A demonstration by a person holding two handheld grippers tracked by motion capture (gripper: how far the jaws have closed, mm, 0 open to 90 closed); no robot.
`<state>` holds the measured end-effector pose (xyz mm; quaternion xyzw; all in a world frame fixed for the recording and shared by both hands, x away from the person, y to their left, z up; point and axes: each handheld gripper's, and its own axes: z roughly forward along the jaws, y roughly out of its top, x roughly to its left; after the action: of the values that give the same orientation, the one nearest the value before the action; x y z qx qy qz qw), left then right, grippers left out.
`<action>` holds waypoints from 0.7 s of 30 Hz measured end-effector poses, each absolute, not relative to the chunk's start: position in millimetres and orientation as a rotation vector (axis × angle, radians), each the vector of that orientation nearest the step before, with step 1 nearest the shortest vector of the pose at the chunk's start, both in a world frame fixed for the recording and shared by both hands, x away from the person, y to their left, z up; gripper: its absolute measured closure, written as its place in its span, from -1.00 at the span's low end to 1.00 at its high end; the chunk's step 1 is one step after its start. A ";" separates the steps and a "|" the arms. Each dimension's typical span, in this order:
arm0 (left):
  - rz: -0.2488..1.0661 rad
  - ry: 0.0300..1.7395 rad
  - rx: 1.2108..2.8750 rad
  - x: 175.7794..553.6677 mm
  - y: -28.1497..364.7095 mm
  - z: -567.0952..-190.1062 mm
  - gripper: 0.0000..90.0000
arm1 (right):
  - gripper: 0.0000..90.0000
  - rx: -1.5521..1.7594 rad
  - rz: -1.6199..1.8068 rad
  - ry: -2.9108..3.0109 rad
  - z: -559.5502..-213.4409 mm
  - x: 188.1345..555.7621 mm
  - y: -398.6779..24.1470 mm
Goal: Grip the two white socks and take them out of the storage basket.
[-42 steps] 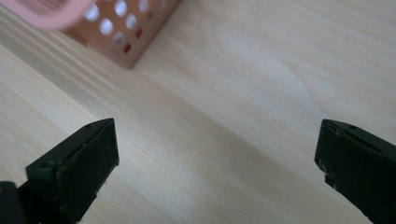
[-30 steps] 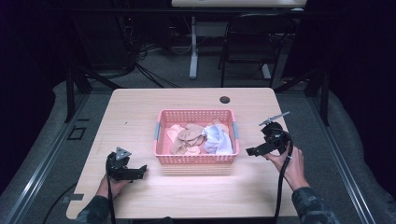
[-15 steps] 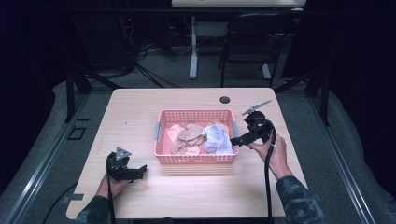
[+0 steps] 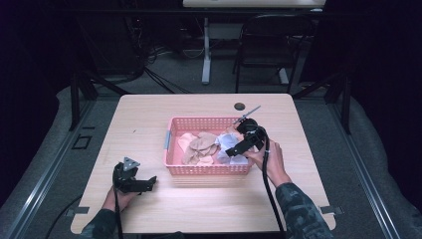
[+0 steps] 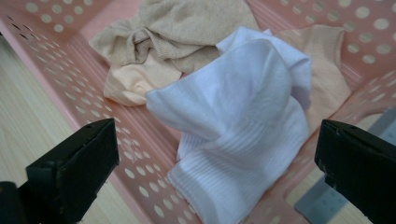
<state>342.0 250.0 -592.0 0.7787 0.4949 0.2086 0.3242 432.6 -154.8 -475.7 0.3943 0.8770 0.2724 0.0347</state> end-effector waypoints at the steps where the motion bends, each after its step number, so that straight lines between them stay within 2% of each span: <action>1: 0.546 1.298 2.043 342.0 250.0 -592.0 -0.98 | -1.00 1.199 0.795 2.711 -476.3 434.3 -153.1; 6: 0.547 1.297 2.043 342.0 250.0 -592.0 -0.98 | -1.00 1.209 0.749 2.721 -484.4 439.6 -144.1; 11: 0.547 1.295 2.042 341.8 249.9 -592.1 -0.98 | -0.69 1.232 0.700 2.736 -494.6 444.1 -138.7; 14: 0.547 1.294 2.044 341.8 249.9 -592.1 -0.98 | -0.63 1.237 0.648 2.739 -497.8 447.4 -137.1; 17: 0.547 1.295 2.043 341.8 249.9 -592.1 -0.98 | -0.36 1.239 0.609 2.726 -499.7 448.3 -135.4; 19: 0.547 1.295 2.043 341.8 249.9 -592.1 -0.98 | -0.26 1.258 0.587 2.715 -501.4 447.8 -134.4; 21: 0.547 1.295 2.043 341.8 249.9 -592.1 -0.98 | -0.04 1.262 0.577 2.703 -502.7 447.1 -134.6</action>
<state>341.8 249.9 -592.1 0.7792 0.4937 0.2087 0.3249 447.1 -134.6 -502.7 0.4149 0.8884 0.1895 0.0517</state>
